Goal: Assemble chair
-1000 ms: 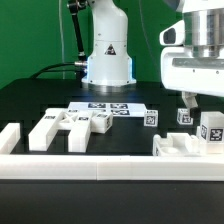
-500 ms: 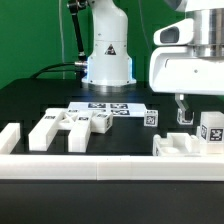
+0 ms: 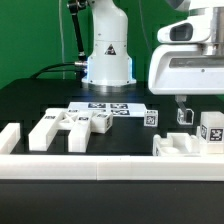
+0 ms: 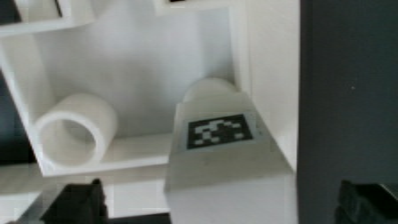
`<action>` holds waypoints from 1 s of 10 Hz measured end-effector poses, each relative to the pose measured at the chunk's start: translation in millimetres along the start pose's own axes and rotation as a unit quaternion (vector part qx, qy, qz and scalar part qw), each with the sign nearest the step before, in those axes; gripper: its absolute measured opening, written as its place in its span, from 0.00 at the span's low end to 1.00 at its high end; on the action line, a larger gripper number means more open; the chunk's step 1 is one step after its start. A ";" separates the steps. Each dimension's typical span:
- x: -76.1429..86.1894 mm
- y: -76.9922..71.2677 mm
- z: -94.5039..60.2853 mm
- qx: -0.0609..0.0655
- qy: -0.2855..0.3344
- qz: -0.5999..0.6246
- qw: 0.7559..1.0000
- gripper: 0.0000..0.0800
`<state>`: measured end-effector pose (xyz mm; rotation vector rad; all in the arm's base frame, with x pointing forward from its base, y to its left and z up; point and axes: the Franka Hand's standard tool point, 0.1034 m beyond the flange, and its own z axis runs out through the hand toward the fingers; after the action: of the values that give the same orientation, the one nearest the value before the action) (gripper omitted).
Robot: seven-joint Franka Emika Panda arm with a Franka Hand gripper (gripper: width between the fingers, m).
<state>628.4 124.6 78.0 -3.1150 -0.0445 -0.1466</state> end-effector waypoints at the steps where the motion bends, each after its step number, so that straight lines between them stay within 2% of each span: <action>1: 0.0 0.2 0.0 -0.003 0.000 -0.029 1.000 0.81; 2: 0.0 0.6 0.1 -0.003 0.000 -0.027 1.000 0.81; 4: 0.0 0.7 0.1 -0.002 0.000 -0.020 1.000 0.47; 5: 0.0 0.6 0.1 -0.002 0.000 -0.012 1.000 0.47; 6: -0.1 0.7 0.1 -0.002 0.000 -0.009 1.000 0.36; 10: -0.5 -1.2 0.2 0.002 -0.001 0.137 0.991 0.36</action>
Offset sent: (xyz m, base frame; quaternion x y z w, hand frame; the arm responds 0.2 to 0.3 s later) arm 0.0000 0.0000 0.0000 0.0000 0.0000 0.0000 1.0000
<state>627.9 125.9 77.8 -3.0759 0.3795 -0.1372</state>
